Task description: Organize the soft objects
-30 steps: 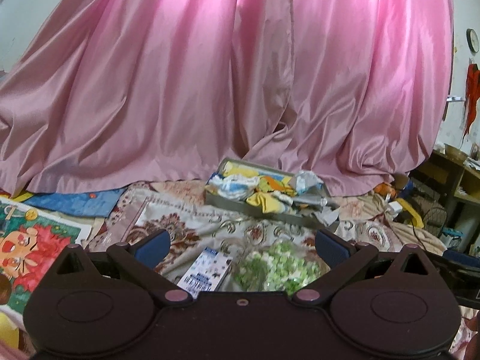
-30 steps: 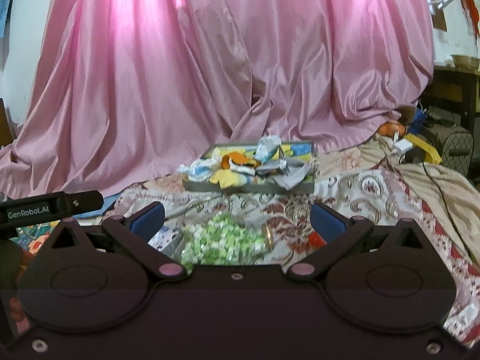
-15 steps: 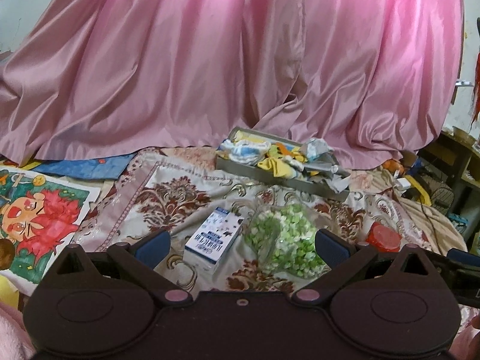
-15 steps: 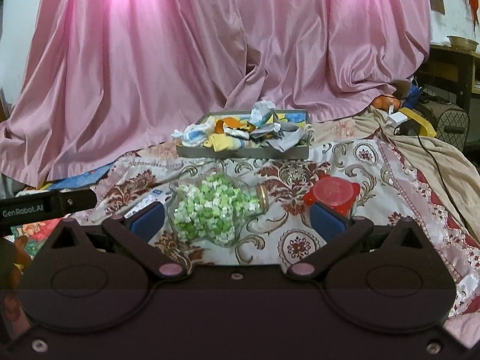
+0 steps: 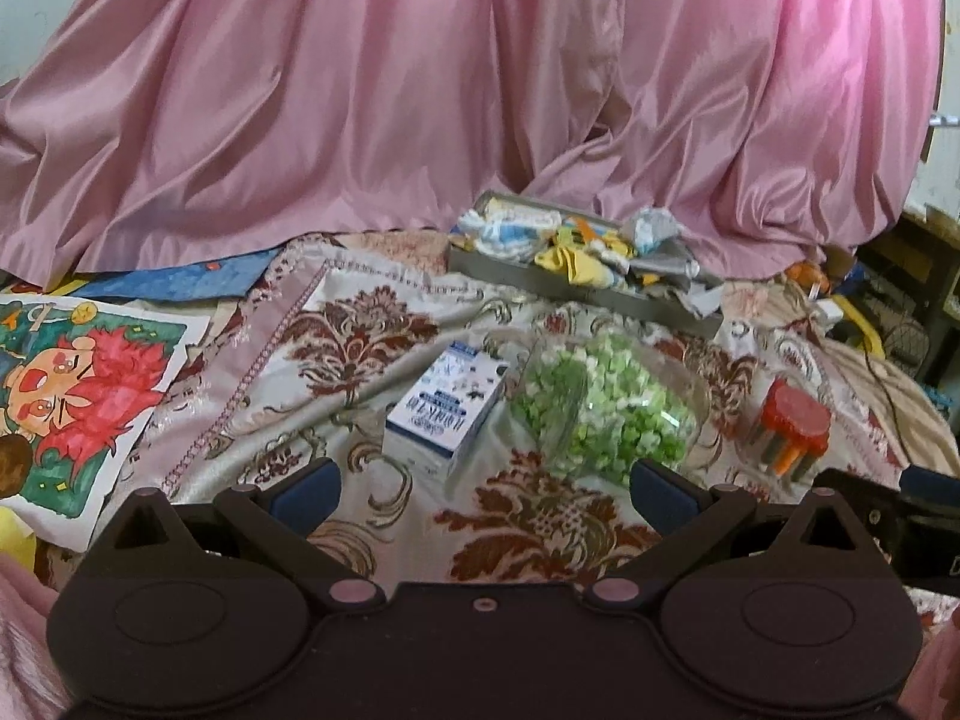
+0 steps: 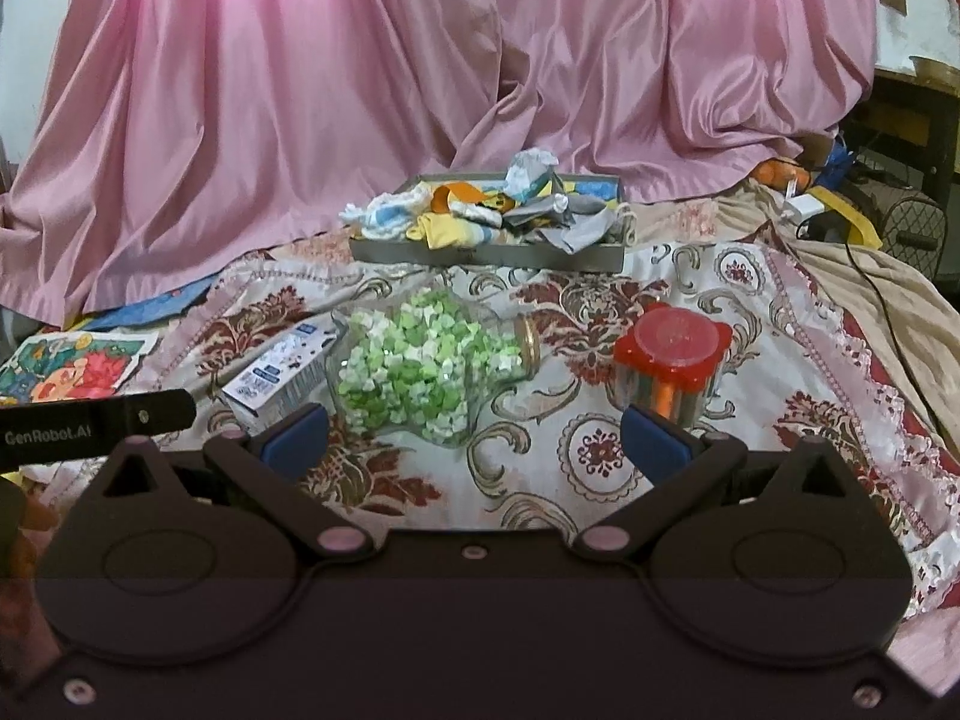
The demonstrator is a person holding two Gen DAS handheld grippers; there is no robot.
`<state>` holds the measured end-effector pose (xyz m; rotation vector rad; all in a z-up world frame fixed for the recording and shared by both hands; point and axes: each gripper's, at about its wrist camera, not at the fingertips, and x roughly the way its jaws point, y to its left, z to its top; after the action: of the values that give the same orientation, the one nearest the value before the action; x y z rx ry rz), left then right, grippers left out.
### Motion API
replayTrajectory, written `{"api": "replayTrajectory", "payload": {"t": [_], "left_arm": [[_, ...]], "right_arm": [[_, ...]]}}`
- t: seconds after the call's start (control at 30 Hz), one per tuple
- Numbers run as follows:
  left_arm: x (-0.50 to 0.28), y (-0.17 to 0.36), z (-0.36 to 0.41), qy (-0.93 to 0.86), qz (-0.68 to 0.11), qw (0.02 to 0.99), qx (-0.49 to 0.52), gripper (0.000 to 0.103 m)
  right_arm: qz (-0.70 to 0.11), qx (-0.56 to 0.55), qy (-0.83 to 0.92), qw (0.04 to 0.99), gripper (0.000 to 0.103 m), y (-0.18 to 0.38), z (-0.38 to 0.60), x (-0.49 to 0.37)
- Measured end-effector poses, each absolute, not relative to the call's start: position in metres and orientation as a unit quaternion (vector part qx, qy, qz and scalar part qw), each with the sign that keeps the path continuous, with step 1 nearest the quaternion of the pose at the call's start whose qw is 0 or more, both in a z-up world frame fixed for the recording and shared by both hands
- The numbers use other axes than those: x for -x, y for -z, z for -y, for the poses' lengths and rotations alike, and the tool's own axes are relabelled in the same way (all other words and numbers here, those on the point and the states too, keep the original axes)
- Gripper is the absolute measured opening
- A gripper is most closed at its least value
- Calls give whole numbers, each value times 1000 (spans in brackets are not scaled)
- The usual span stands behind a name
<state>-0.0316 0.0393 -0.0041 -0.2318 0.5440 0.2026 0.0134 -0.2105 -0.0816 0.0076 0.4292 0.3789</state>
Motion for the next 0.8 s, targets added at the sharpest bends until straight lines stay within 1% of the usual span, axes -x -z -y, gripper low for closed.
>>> {"api": "replayTrajectory", "payload": {"t": [0.8], "left_arm": [[37, 8, -37, -111, -283, 946, 113, 102]], "right_arm": [[-233, 19, -190, 954, 103, 95, 219, -31]]}}
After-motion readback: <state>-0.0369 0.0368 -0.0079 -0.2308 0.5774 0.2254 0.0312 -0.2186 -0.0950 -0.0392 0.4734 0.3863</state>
